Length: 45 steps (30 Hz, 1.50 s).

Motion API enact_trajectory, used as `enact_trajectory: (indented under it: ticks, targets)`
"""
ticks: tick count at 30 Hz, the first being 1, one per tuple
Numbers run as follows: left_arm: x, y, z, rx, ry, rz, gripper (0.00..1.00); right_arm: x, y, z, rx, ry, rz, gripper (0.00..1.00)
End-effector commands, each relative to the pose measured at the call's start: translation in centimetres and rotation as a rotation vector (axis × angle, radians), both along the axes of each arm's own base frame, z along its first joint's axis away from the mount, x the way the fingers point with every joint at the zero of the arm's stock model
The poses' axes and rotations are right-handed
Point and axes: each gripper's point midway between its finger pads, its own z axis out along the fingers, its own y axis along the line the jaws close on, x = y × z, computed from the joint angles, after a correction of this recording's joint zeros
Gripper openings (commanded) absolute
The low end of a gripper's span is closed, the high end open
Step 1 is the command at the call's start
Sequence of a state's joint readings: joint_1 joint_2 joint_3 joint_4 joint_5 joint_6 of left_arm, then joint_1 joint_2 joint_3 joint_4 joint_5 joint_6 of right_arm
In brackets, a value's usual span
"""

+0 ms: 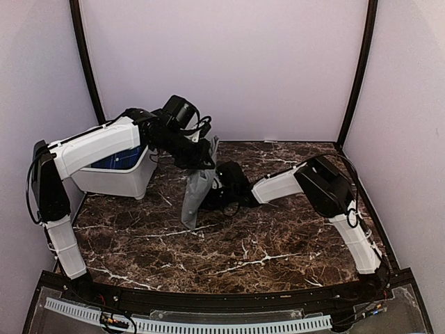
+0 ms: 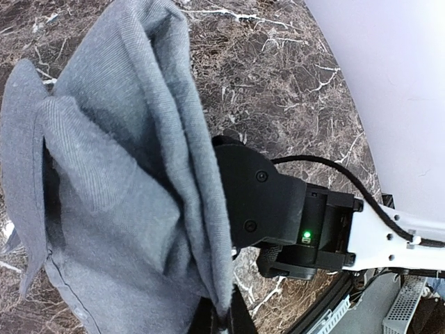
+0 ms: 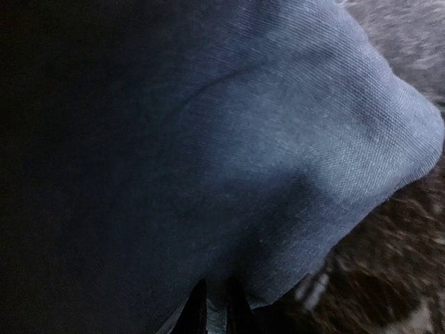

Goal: Fold and stack the long sleeve shirts
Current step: Turn over the square folded shirt at the center of the board.

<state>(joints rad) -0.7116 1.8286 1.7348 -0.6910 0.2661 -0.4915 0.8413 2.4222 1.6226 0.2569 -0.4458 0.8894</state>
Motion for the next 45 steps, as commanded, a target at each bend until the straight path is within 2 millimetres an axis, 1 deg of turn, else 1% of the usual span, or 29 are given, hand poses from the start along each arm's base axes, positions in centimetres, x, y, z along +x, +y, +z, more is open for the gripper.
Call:
enact_trajectory:
  ticks: [1,3,7,12,17,21,24,27,28,29,30,31,32,33,34,35,36,37,38,40,41,42,43,44,45]
  targets:
    - [0.4,-2.1,2.4,-0.113,-0.025,-0.025,0.00,-0.1,1.6,1.2,0.172,0.068,0.031,0.10]
    - [0.6,-2.4,2.0,-0.115,-0.015,-0.027,0.00,0.1,1.2,1.1,0.177,0.073,0.024,0.10]
    - [0.5,-2.3,0.5,-0.091,0.006,-0.028,0.00,1.1,-1.0,1.1,0.161,0.058,-0.005,0.13]
    - [0.4,-2.2,0.0,-0.086,0.009,-0.030,0.00,2.3,-3.5,1.2,0.145,0.044,-0.029,0.16]
    - [0.4,-2.2,-0.2,-0.082,0.012,-0.029,0.00,3.6,-6.2,2.1,0.127,0.013,-0.068,0.16]
    - [0.5,-2.5,-0.7,-0.082,0.019,-0.035,0.00,4.6,-9.1,3.7,0.095,-0.026,-0.105,0.18]
    - [0.3,-3.3,-1.5,-0.081,0.027,-0.047,0.00,5.3,-12.4,4.4,0.032,-0.039,-0.142,0.20]
    - [0.2,-4.7,-2.0,-0.094,0.033,-0.061,0.00,6.1,-16.8,5.7,-0.039,-0.065,-0.216,0.23]
    - [0.0,-5.9,-2.4,-0.104,0.041,-0.072,0.00,6.3,-18.3,6.8,-0.059,-0.089,-0.240,0.23]
    - [-0.2,-6.6,-2.5,-0.111,0.042,-0.079,0.00,6.6,-20.1,7.3,-0.084,-0.096,-0.268,0.25]
    - [-0.5,-8.2,-3.1,-0.114,0.042,-0.089,0.00,6.6,-21.7,7.6,-0.107,-0.101,-0.293,0.27]
    - [-0.5,-9.2,-4.6,-0.105,0.063,-0.086,0.03,6.6,-23.3,8.0,-0.128,-0.109,-0.318,0.29]
    - [-1.1,-11.3,-4.0,-0.137,0.044,-0.114,0.07,6.6,-24.9,8.3,-0.150,-0.113,-0.346,0.32]
    - [-1.2,-12.9,-4.8,-0.150,0.063,-0.122,0.13,6.7,-26.7,8.5,-0.174,-0.120,-0.376,0.34]
    - [-2.3,-14.7,-4.9,-0.164,0.067,-0.153,0.16,6.5,-28.0,8.9,-0.190,-0.125,-0.393,0.37]
    - [-2.7,-15.9,-6.8,-0.145,0.096,-0.161,0.25,6.3,-29.2,9.0,-0.210,-0.132,-0.413,0.40]
    - [-3.4,-17.7,-5.0,-0.173,0.071,-0.190,0.40,5.9,-30.1,9.4,-0.226,-0.141,-0.427,0.44]
    - [-3.2,-18.7,-4.7,-0.180,0.054,-0.191,0.45,5.5,-30.9,9.5,-0.249,-0.143,-0.438,0.47]
    - [-3.6,-19.1,-4.7,-0.174,0.055,-0.197,0.54,5.0,-31.4,9.6,-0.266,-0.150,-0.443,0.51]
    - [-3.2,-19.0,-4.2,-0.169,0.039,-0.179,0.63,4.0,-31.9,9.7,-0.284,-0.156,-0.441,0.58]
    - [-2.7,-18.6,-3.6,-0.163,0.016,-0.163,0.64,3.5,-32.1,9.6,-0.289,-0.155,-0.440,0.60]
    - [-2.4,-18.0,-3.6,-0.147,0.012,-0.152,0.65,3.0,-32.2,9.5,-0.292,-0.152,-0.438,0.62]
    - [-1.8,-17.1,-3.1,-0.133,-0.009,-0.126,0.65,2.5,-32.3,9.1,-0.296,-0.145,-0.435,0.64]
    - [-1.6,-16.4,-3.2,-0.115,-0.009,-0.112,0.66,2.1,-32.2,8.9,-0.300,-0.143,-0.430,0.65]
    - [-0.9,-14.9,-3.2,-0.091,-0.020,-0.077,0.66,1.5,-32.2,8.4,-0.314,-0.137,-0.424,0.66]
